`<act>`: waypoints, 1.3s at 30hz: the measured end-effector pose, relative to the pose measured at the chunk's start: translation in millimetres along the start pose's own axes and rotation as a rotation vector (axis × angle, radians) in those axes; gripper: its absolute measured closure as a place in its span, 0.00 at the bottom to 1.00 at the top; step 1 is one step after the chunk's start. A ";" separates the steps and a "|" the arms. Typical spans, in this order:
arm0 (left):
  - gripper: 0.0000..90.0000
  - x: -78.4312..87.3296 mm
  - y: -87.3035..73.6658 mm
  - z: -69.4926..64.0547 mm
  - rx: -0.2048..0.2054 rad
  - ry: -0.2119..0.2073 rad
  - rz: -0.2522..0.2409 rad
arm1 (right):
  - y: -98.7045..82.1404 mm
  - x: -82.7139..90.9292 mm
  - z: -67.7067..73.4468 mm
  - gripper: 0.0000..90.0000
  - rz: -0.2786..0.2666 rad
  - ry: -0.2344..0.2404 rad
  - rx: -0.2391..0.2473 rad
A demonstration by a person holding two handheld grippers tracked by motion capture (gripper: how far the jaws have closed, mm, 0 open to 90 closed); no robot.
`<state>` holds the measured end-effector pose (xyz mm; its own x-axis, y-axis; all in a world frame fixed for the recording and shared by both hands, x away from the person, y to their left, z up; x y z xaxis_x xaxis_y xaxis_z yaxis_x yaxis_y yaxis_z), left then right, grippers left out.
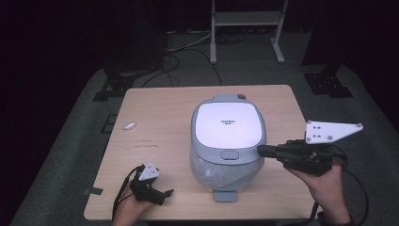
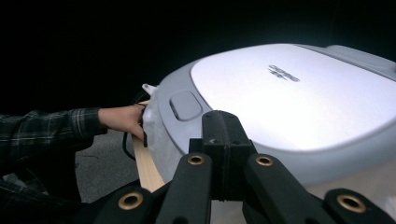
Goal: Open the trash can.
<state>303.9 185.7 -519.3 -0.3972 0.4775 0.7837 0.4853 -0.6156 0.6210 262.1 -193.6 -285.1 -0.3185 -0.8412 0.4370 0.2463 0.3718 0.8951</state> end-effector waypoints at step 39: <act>0.00 -0.5 0.6 -0.2 0.001 0.000 -0.001 | 16.3 -52.1 18.5 1.00 0.061 0.037 0.049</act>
<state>304.2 184.9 -519.3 -0.3976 0.4777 0.7834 0.4857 -0.6148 0.6214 265.7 -136.4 -291.6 -0.2699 -0.8300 0.4881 0.2184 0.4409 0.8706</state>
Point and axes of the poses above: each handheld gripper's, and its own axes: x roughly backward along the jaws, y roughly out of its top, z roughly to its left, the point moved 5 cm from there along -x, roughly forward along the jaws, and after that the axes turned 7 degrees about z, right-handed, at the moved point
